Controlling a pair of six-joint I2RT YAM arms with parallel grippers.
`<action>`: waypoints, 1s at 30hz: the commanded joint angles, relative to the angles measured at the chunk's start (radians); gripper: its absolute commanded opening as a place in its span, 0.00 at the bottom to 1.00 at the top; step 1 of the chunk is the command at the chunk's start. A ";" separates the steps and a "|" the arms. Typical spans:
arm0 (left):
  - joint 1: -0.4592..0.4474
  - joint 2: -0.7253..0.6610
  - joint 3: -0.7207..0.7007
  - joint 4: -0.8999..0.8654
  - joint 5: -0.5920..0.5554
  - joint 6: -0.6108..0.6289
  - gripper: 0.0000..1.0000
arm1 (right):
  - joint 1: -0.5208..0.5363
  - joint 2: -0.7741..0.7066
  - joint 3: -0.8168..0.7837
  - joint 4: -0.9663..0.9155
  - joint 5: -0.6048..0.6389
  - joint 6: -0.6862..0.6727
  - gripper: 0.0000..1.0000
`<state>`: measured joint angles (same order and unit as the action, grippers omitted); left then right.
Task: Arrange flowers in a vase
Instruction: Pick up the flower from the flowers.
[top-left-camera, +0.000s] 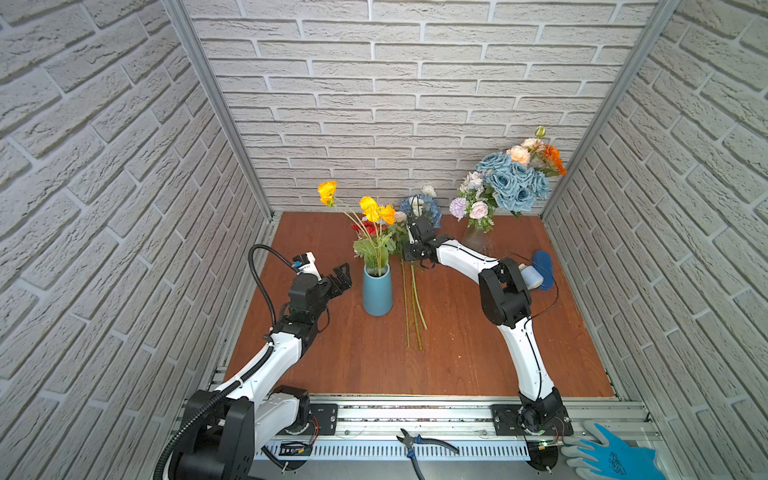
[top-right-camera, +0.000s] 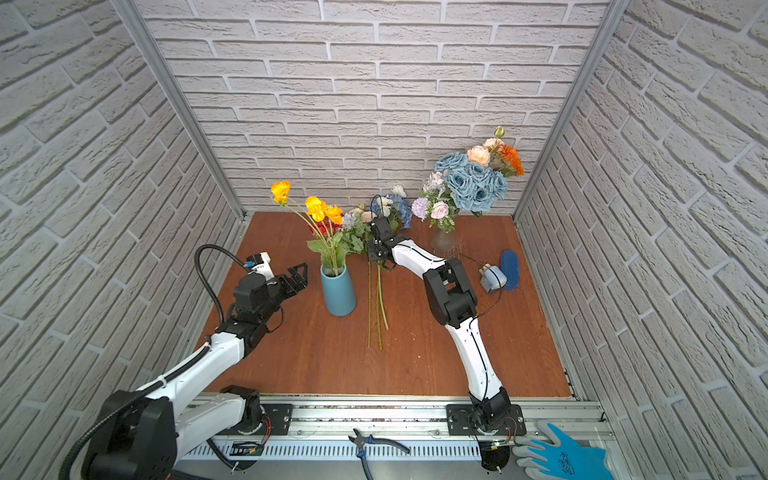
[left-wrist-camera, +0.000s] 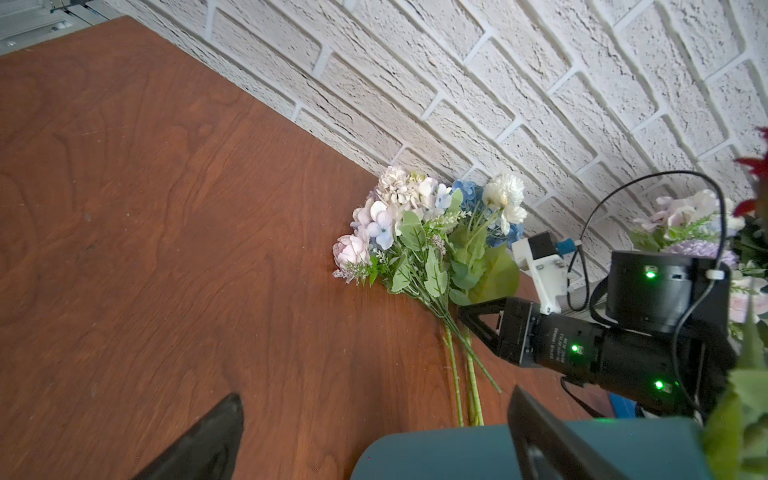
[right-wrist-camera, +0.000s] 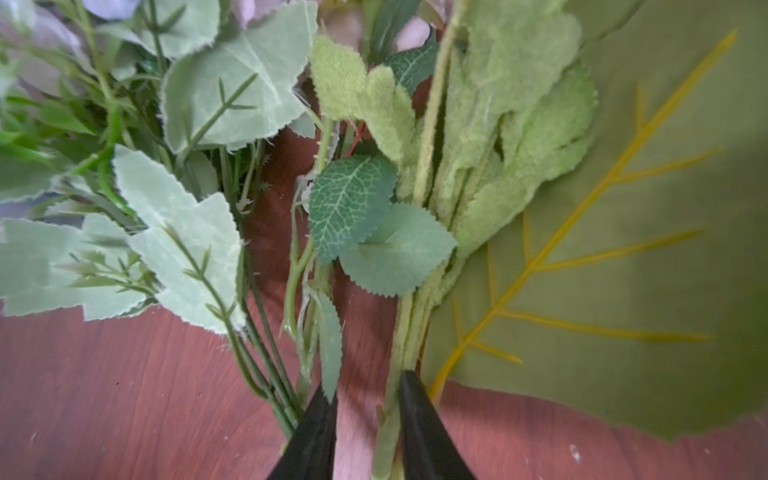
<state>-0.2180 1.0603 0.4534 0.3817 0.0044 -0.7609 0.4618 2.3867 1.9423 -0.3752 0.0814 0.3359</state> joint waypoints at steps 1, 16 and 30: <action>0.004 -0.023 -0.005 0.028 -0.012 0.009 0.98 | -0.002 0.008 0.038 -0.021 0.050 0.020 0.30; 0.003 -0.051 -0.005 0.018 -0.013 0.008 0.98 | -0.002 0.034 0.051 -0.054 0.100 0.025 0.29; 0.003 -0.060 0.008 0.023 -0.005 0.005 0.98 | -0.005 -0.284 -0.283 0.163 0.070 -0.045 0.06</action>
<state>-0.2180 1.0161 0.4534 0.3702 0.0010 -0.7609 0.4610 2.2711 1.7470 -0.3412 0.1787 0.3233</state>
